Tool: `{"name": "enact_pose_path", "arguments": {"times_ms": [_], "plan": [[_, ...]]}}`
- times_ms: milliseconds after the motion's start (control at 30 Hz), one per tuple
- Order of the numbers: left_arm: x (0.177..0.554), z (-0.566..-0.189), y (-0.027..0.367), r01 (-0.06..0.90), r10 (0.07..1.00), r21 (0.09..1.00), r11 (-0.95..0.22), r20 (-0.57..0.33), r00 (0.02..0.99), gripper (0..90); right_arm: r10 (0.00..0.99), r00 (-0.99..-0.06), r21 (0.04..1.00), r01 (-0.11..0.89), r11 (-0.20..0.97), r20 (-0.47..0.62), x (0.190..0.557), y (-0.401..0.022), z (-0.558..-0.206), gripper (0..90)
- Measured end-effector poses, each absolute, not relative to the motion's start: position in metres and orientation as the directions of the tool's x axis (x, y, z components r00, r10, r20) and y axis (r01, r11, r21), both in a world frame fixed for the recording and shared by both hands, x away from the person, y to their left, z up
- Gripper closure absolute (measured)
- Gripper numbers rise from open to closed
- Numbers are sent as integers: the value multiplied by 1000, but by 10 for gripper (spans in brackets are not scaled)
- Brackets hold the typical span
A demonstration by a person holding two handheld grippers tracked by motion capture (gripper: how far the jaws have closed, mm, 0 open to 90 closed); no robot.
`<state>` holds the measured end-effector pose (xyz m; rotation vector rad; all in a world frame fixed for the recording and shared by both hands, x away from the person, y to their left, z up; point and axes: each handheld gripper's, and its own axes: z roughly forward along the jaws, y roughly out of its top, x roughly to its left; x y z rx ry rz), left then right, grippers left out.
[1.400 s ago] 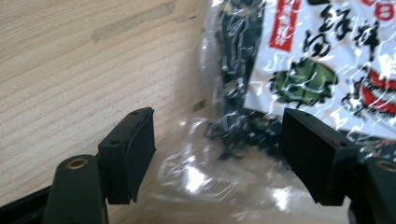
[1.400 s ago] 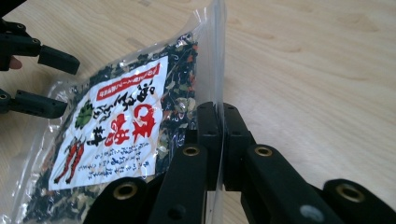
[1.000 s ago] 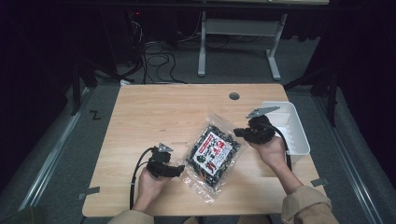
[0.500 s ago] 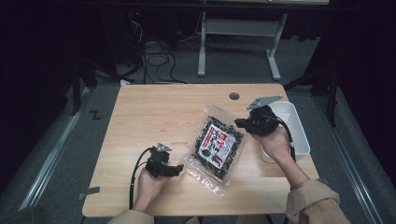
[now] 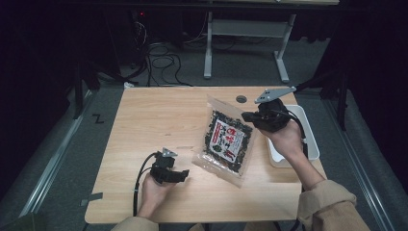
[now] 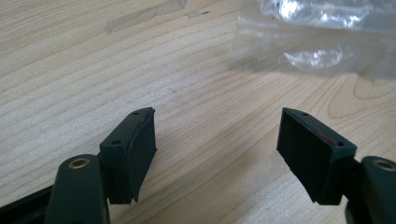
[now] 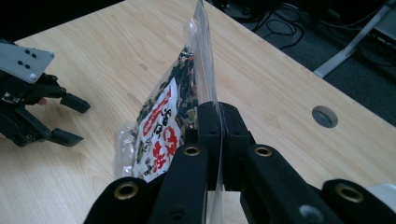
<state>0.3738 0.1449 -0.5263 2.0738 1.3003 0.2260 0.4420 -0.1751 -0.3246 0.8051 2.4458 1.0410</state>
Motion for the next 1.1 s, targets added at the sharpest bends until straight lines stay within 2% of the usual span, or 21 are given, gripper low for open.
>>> {"name": "enact_pose_path", "arguments": {"times_ms": [467, 1100], "plan": [[373, -527, 144, 727, 859, 624, -286, -170, 483, 291, 648, -742, 760, 319, 566, -171, 438, -187, -287, 900], [372, -526, 147, 722, 863, 637, -270, -173, 476, 297, 689, -701, 784, 316, 534, -186, 440, -204, -260, 900]]}}
